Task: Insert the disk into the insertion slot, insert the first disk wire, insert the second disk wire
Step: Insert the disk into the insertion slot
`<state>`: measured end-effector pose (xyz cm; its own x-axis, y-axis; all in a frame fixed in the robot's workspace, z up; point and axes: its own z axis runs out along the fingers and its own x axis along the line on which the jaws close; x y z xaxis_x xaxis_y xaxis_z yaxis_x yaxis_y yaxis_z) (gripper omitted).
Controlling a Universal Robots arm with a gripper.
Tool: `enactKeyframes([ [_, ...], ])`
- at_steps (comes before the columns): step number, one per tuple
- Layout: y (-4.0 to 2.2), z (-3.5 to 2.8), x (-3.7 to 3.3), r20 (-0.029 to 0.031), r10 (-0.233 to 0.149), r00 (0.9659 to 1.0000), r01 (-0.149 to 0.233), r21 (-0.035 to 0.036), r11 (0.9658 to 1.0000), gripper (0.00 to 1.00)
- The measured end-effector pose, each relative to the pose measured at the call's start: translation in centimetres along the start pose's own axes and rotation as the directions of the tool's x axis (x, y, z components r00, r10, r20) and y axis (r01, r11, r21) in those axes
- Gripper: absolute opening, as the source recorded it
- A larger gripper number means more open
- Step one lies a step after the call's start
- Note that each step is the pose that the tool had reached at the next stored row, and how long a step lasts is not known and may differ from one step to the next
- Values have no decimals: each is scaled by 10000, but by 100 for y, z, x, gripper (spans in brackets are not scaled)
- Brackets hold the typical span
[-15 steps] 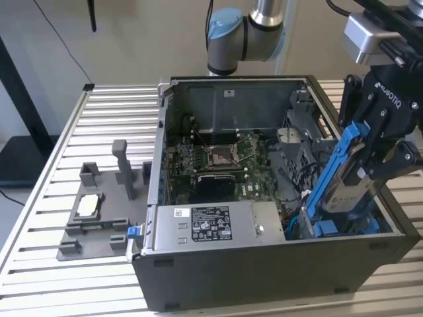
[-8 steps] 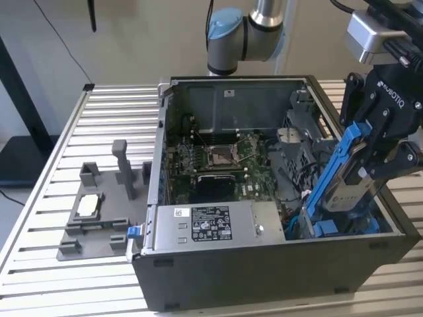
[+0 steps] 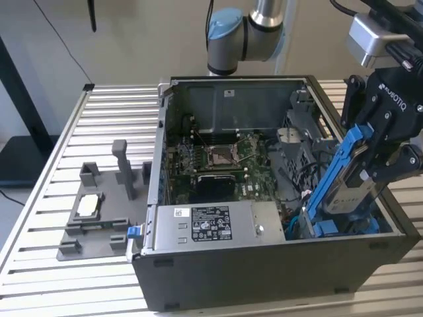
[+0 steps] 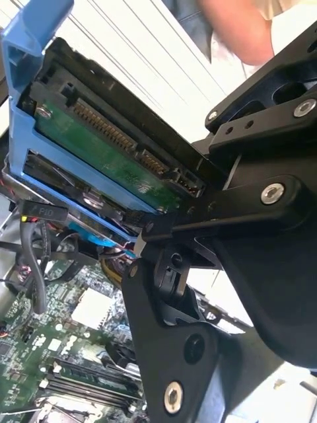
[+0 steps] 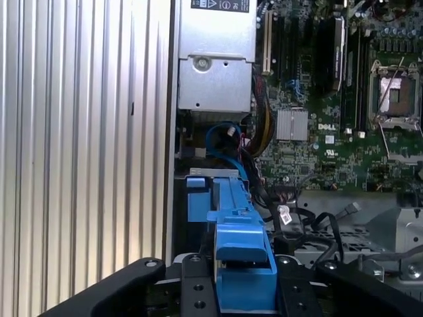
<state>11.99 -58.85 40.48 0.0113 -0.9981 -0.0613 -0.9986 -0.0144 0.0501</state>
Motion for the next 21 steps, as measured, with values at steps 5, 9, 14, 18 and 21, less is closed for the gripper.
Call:
enactKeyframes([
  [5,-2,47,5,21,-9,10000,9,133,9999,33],
  [9,4,100,8,31,-8,10000,8,144,9999,33],
  [14,43,184,11,30,-3,10000,2,143,9999,33],
  [18,84,200,12,26,-3,10000,3,141,9999,40],
  [21,84,184,11,23,-4,10000,4,139,9999,47],
])
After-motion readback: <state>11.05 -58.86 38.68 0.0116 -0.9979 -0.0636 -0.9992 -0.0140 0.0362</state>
